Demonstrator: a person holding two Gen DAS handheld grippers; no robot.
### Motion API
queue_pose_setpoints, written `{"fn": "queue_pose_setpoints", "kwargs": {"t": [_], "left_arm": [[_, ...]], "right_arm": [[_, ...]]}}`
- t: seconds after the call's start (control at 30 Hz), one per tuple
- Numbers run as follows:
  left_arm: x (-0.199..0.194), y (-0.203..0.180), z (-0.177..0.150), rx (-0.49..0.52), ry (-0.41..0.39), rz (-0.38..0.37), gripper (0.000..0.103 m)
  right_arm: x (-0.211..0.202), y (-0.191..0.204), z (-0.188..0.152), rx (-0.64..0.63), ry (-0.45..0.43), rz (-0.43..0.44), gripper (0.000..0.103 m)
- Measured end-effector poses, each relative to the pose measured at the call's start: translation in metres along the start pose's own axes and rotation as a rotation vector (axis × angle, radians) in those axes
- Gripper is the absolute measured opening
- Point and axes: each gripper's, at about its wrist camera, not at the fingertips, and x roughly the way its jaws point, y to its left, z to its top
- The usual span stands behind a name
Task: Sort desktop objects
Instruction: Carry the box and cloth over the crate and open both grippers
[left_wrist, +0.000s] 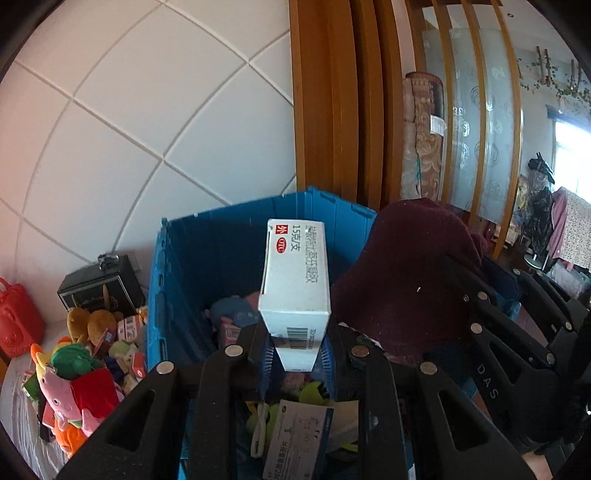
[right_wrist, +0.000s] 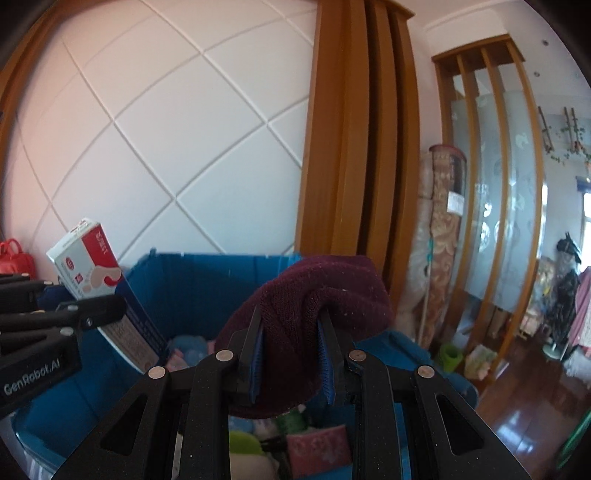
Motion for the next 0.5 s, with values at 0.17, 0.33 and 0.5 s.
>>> {"fn": "queue_pose_setpoints", "kwargs": {"t": [0.17, 0.33, 0.5], "left_arm": [[0.013, 0.0, -0.006, -0.012, 0.103, -0.028, 0.036], [0.014, 0.005, -0.007, -0.029, 0.119, -0.028, 0.055], [0.01, 0.015, -0.008, -0.056, 0.1, -0.039, 0.057]], "right_arm": [[0.022, -0.002, -0.008, -0.004, 0.123, 0.02, 0.03], [0.025, -0.004, -0.012, 0.004, 0.145, -0.005, 0.069], [0.013, -0.01, -0.007, -0.007, 0.11, -0.05, 0.103]]}}
